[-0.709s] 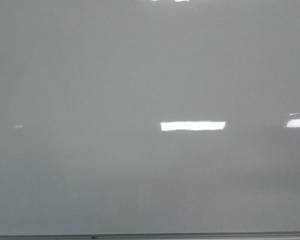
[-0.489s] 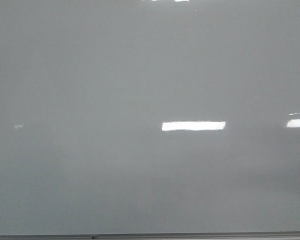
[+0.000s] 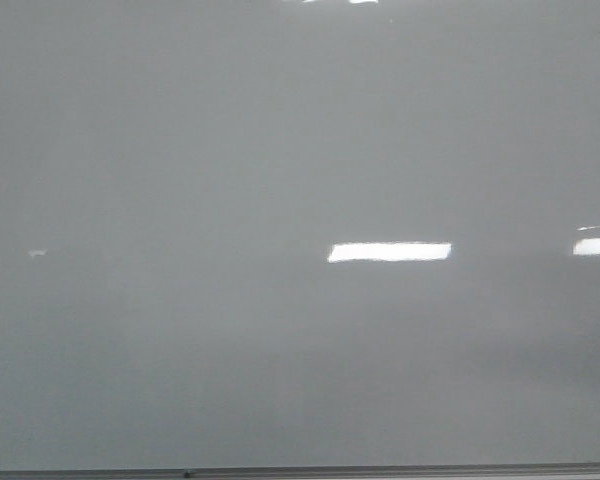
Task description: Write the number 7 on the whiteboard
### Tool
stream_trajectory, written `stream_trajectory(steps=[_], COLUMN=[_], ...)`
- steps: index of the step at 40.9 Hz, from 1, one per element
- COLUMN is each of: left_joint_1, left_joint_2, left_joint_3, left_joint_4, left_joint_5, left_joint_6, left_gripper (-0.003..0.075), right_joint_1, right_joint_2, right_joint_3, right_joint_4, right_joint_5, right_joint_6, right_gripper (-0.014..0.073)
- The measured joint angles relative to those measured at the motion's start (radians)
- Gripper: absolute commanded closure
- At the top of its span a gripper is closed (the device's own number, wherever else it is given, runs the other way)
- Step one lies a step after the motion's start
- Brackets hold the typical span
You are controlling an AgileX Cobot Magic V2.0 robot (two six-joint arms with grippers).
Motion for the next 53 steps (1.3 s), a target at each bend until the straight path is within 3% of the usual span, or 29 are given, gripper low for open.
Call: stream_trajectory(steps=[28, 36, 42, 53], left_joint_1=[0.000, 0.000, 0.000, 0.000], left_joint_2=[0.000, 0.000, 0.000, 0.130], left_joint_3=[0.000, -0.002, -0.060, -0.311], left_joint_4=[0.000, 0.000, 0.000, 0.000], left_joint_5=[-0.001, -0.095, -0.132, 0.040], left_joint_6=[0.000, 0.000, 0.000, 0.000], left_gripper=[0.0741, 0.0741, 0.0741, 0.0741], right_joint_1=[0.000, 0.000, 0.000, 0.000], right_joint_2=[0.000, 0.000, 0.000, 0.137], right_joint_3=[0.000, -0.009, -0.136, -0.416], right_joint_4=[0.000, 0.019, 0.052, 0.058], right_joint_5=[-0.046, -0.061, 0.032, 0.148], right_joint_6=[0.000, 0.004, 0.013, 0.018], right_gripper=[0.0662, 0.0662, 0.0652, 0.0652])
